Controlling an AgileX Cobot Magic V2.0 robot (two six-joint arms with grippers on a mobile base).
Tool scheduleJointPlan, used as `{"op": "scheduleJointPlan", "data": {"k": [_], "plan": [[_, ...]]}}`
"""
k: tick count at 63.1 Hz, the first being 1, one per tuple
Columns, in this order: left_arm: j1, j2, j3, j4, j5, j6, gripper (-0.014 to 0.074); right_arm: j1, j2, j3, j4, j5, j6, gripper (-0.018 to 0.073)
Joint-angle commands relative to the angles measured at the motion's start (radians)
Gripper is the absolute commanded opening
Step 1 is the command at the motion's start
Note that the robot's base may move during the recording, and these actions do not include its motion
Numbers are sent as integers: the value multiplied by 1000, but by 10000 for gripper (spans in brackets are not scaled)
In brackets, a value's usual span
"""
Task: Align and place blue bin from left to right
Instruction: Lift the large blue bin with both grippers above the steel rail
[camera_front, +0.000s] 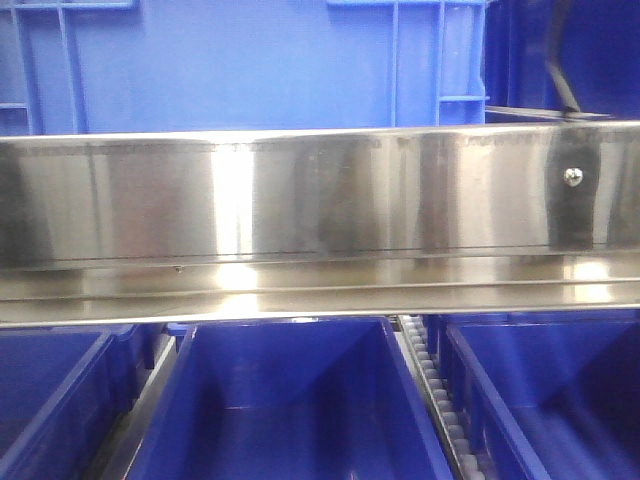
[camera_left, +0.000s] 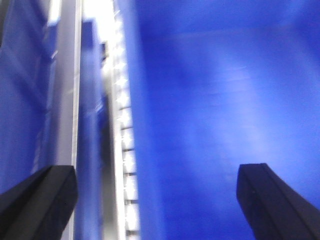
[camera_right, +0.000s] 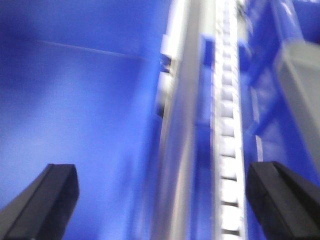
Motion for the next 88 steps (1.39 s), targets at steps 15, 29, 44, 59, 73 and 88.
{"op": "scheduleJointPlan", "data": {"k": [15,29,44,59,73,88], "plan": [[11,63,-8,18,-63,-10,545,-4,65,-8,45,-41,18,559],[46,88,-8,1,-98,-12,545,-4,100,-8,72,-83,47,559],[48,117,-8,-1,-119,-12,545,-4,135,-8,110,-121,47,559],[48,147,-8,-1,-121,-12,545,-15,141,-8,108,-137,47,559],[50,149,-8,-3,-159,-12,545,-22,160,-8,108,-141,47,559],[52,149,-8,-17,-195,-12,545,-22,179,-8,108,-141,47,559]]}}
